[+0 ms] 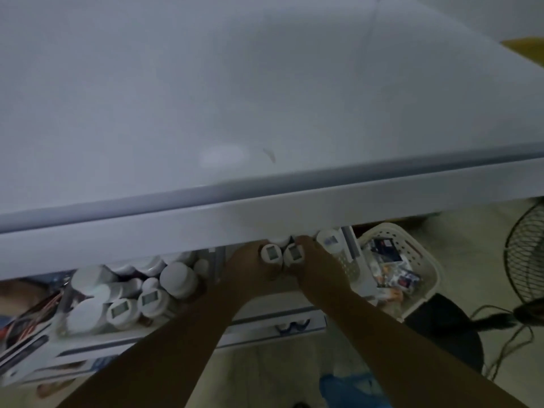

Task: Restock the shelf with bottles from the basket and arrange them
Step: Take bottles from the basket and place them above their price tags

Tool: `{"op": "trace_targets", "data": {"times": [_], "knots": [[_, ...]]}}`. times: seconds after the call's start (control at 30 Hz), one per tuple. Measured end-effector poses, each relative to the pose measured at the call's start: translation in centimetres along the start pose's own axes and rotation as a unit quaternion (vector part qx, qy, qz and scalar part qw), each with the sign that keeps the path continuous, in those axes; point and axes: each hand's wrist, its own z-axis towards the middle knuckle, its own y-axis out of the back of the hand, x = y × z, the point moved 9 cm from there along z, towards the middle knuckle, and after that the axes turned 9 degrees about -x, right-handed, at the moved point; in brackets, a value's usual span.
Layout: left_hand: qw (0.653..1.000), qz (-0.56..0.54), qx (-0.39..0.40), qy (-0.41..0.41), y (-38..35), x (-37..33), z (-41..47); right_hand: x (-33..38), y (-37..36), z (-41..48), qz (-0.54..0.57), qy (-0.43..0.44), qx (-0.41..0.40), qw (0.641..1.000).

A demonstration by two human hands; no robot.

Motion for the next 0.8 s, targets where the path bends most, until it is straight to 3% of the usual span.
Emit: {"op": "trace_targets", "data": {"times": [0.13,0.37,0.5,0.7,0.8], "knots": [[0.999,0.036,-0.029,0.006,0.8,0.0,-0.2,0.5,0.6,-0.4,0.014,0.01,0.0,1.0],[0.99,-0.14,-0.028,-0.004,7.1,-2.7,-3.0,3.9,5.4,-3.2,0.108,-0.012,-0.028,0.994],[0.967,-0.251,0.003,0.052,11.4,-2.5,-7.9,8.9,6.9,-7.1,0.228,-0.021,0.005,0.973],[0.977,-0.206,0.032,0.036,19.6,-2.4,-17.6,18.3,8.6,-15.3,0.219,0.057,0.016,0.974],[0.986,-0.159,0.049,-0.011,24.6,-3.7,-22.1,24.1,9.8,-19.3,0.211,0.112,0.031,0.971]]}}
